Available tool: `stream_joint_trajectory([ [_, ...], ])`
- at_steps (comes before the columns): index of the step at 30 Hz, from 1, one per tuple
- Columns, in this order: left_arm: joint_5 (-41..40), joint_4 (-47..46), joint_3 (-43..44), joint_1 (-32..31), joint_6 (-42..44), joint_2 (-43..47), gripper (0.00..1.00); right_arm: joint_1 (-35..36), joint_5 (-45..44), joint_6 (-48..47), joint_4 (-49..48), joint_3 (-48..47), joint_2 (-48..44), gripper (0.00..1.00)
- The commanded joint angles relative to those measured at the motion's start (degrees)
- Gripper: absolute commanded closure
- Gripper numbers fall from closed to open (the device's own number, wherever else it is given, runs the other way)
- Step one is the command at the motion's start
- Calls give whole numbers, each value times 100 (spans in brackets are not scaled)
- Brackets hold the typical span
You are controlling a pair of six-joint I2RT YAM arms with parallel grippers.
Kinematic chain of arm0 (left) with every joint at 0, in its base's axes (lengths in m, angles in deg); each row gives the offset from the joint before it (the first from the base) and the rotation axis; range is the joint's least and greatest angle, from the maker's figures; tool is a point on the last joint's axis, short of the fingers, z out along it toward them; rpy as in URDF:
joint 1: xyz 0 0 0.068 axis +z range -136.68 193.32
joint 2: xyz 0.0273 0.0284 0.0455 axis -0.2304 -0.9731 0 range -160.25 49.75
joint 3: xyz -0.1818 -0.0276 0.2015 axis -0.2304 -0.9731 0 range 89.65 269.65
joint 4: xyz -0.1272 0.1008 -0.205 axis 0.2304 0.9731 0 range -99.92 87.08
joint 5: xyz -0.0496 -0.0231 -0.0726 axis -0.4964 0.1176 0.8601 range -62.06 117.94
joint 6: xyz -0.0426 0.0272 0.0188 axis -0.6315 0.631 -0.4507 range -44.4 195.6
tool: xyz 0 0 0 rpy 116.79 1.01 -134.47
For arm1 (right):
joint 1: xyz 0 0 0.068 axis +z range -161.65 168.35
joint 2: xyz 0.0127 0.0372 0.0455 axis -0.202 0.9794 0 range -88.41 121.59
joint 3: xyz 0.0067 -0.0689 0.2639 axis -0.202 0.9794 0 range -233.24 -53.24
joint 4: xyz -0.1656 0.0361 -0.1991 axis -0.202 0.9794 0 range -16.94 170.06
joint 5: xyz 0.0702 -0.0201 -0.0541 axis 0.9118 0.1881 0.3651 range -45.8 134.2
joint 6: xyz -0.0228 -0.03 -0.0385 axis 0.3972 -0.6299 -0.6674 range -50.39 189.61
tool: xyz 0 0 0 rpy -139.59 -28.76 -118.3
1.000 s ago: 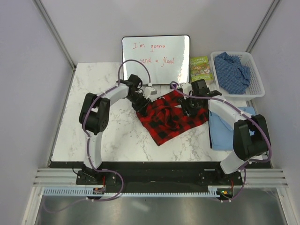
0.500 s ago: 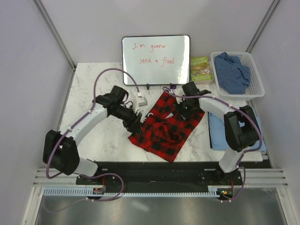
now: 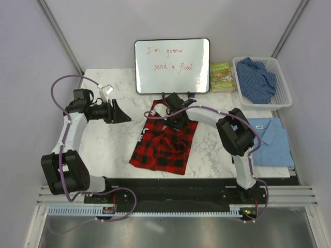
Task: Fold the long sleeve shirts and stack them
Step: Fold the shirt
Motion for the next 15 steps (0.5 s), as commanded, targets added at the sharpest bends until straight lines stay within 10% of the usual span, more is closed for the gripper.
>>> stream_joint_trajectory([
  [1, -59, -216, -255, 30, -328, 348, 38, 312, 137, -703, 179, -777, 459, 59],
  [15, -983, -909, -431, -840, -1205, -706, 46, -603, 427, 52, 206, -409, -245, 58],
])
